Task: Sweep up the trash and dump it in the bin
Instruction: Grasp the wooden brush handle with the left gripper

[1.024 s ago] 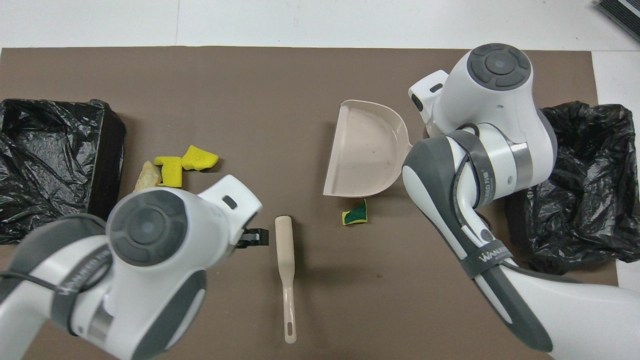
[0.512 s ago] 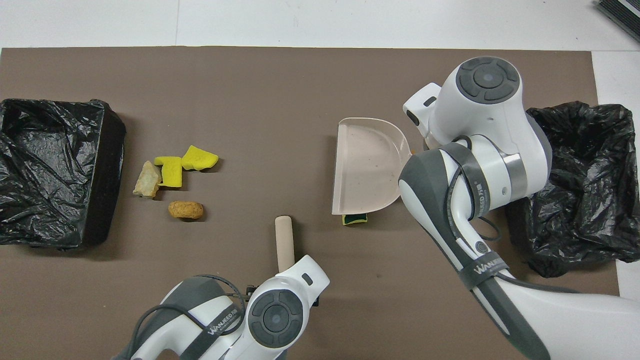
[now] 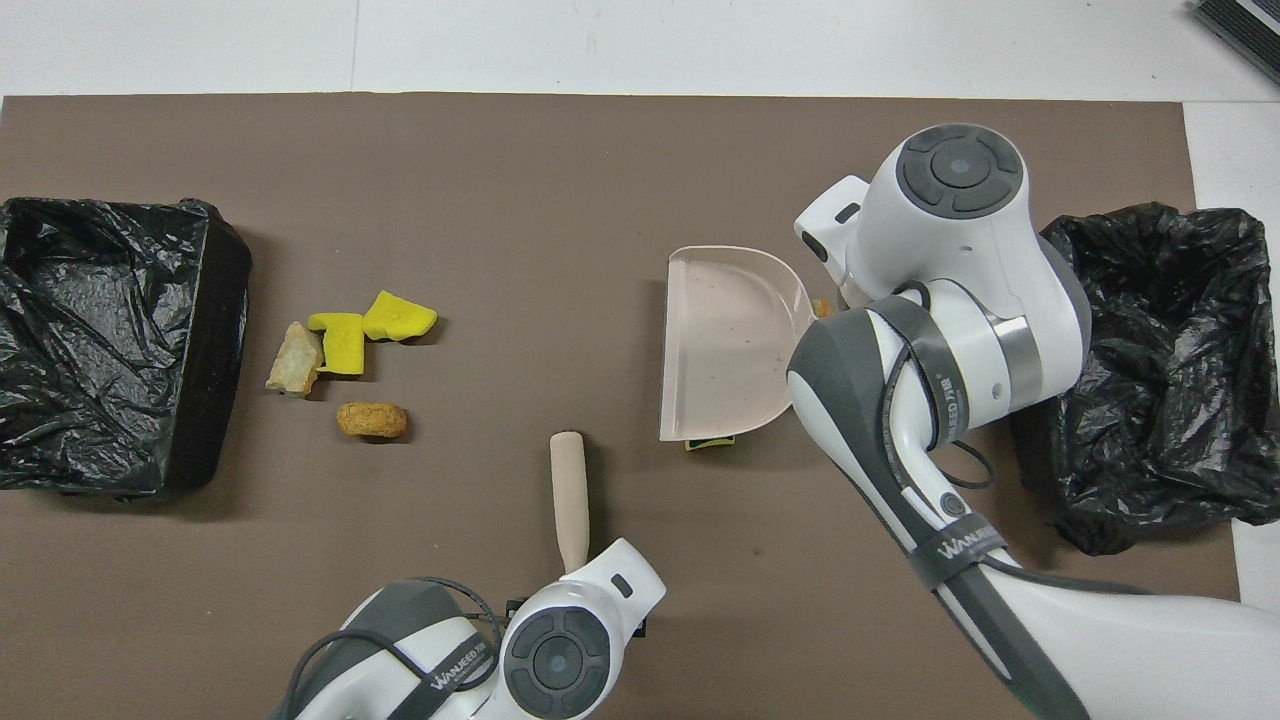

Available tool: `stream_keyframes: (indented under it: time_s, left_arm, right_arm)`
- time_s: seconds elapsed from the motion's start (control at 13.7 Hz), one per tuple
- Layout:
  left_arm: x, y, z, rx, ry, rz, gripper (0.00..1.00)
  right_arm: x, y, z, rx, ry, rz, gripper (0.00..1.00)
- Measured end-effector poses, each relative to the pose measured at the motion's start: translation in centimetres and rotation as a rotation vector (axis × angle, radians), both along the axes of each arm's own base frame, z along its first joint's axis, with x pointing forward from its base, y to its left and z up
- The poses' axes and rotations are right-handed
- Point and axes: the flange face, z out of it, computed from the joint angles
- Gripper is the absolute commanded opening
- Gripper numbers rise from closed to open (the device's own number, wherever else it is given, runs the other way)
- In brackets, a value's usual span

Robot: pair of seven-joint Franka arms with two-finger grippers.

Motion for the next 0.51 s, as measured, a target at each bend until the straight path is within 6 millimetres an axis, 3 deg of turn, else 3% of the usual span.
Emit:
stream_keyframes:
  time_s: [0.37, 0.51]
  left_arm:
    - [0.1, 0.2, 0.0, -0.004, 0.013, 0.004, 0.00]
    - [0.8, 1.1, 0.5, 0.020, 0.042, -0.006, 0.00]
  right_arm:
    - [0.1, -1.0, -0.4, 0.002, 0.010, 0.019, 0.00]
    - [0.0, -0.8, -0.3, 0.003, 0.010, 0.027, 0.00]
